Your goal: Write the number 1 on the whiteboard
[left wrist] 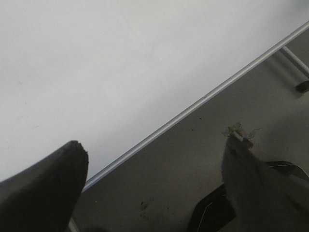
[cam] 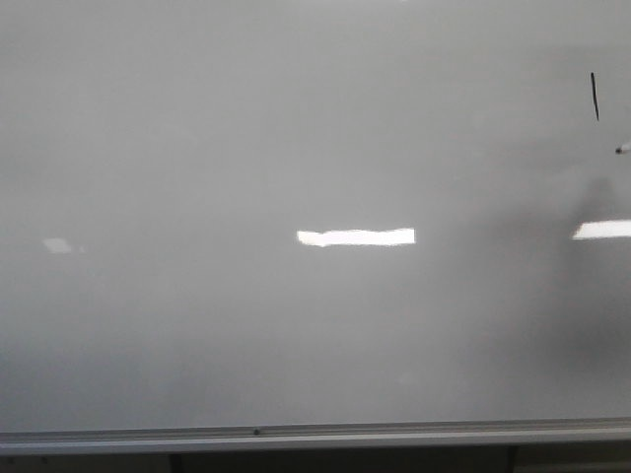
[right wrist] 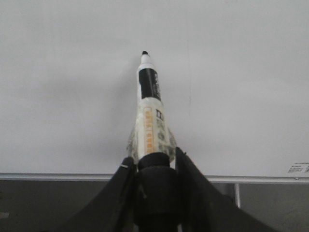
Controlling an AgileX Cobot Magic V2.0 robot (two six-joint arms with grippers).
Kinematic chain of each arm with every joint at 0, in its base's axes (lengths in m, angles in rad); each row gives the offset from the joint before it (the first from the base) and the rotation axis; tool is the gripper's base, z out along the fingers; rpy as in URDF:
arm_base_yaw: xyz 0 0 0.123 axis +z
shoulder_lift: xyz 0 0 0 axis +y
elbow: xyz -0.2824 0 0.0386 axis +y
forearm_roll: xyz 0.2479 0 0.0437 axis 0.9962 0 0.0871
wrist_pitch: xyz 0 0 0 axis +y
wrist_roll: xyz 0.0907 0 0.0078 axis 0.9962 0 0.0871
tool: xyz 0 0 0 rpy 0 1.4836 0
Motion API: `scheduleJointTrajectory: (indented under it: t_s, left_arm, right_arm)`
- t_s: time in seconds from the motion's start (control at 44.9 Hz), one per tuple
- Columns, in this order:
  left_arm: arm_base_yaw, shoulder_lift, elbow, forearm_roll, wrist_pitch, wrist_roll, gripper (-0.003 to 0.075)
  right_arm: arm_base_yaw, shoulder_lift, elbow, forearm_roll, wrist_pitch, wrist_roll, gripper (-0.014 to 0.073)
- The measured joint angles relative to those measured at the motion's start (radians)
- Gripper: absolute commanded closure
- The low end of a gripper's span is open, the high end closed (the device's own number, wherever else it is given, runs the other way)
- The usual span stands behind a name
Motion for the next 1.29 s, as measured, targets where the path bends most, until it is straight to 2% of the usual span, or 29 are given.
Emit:
scheduleJointTrajectory:
  t_s: [0.089,0.2,0.468,0.601,0.712,0.868,1.046,1.158,1.291]
  left_arm:
    - [0.0,0.0,0.0,-0.003,0.0,0.006,0.0165]
    - [0.0,0.0,0.0,-0.061,0.0,0.072,0.0165]
    - [-0.007,0.0,0.0,-0.36,0.018,0.421,0.0165]
    - [-0.087,0.025,-0.002,-0.395,0.024,0.495,0.0165]
    - [-0.194,0.07,-0.004,-0.399,0.008,0.515,0.0165]
    - [-0.363,0.158,-0.004,-0.4,-0.069,0.522,0.0165]
    - [-0.529,0.275,-0.015,-0.383,-0.167,0.523,0.0165]
    - [-0.585,0.356,-0.048,-0.379,-0.202,0.523,0.0166]
    - [-0.606,0.437,-0.087,-0.378,-0.215,0.523,0.0167]
  right_arm:
    - [0.01,-0.075,-0.025,0.0,0.065,-0.024,0.0571]
    - [0.064,-0.153,-0.043,0.005,0.186,-0.123,0.0571]
    - [0.286,-0.202,-0.045,0.17,0.486,-0.545,0.0571]
    - [0.394,-0.202,-0.045,0.276,0.522,-0.709,0.0571]
    - [0.457,-0.202,-0.045,0.36,0.52,-0.809,0.0571]
    - [0.497,-0.202,-0.045,0.449,0.507,-0.88,0.0571]
    - [0.499,-0.202,-0.045,0.471,0.495,-0.897,0.0571]
    - [0.499,-0.202,-0.045,0.472,0.491,-0.897,0.0571]
    - [0.499,-0.202,-0.045,0.474,0.488,-0.897,0.0571]
